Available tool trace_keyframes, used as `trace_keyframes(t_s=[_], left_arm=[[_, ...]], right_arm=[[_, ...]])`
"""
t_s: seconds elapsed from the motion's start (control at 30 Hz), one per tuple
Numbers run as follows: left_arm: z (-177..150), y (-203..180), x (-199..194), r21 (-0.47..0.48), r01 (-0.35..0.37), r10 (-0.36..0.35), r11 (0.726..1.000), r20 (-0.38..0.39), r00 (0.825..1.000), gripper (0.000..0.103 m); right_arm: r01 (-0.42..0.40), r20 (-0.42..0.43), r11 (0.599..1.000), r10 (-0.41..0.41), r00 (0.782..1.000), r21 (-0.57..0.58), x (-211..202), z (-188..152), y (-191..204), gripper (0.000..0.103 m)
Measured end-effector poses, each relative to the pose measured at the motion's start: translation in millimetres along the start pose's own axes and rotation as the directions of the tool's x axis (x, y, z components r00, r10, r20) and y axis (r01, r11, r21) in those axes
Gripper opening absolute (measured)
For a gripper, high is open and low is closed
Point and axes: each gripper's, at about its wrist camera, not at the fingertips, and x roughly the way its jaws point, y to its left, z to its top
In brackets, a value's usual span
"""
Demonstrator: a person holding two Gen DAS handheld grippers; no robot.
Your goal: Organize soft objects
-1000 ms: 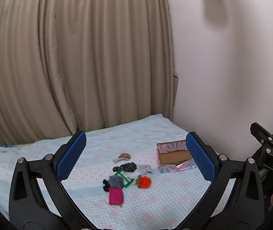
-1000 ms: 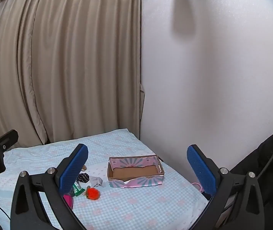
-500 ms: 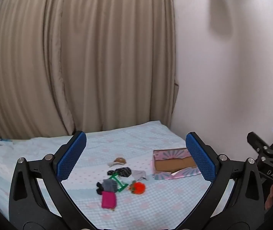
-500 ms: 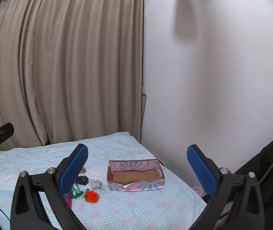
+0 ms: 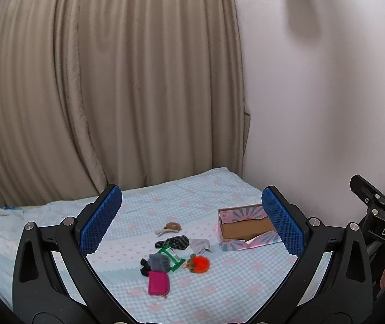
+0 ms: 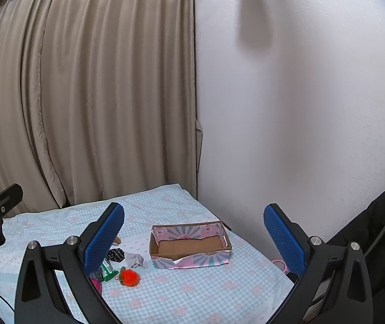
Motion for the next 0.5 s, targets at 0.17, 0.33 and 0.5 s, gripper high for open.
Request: trace_keyframes(t_s=[0.17,0.33,0.5], left_arm=[[1.7,-0.7,3.0,-0.008,-0.002,0.002,1.000,-0.004,1.000,0.103],[0.8,1.1,3.2,-0.007,-0.002,0.002,1.000,-0.001,1.000,0.103],[-1.6,3.1,3.3,-0.007,-0.004,0.004,1.000,0.003,1.000,0.103]], right_arm=[[-0.006,-0.002,1.000,0.006,1.000,-0.002,-0.5,2.7,0.0,0.103],[-0.005,-0.003,1.000,0.005,1.000,-0.003,1.0,4.0,-0.3,0.103],[-0.007,-0.002,1.000,0.007,1.000,-0.005,0.7,3.3,-0.2,0.103]])
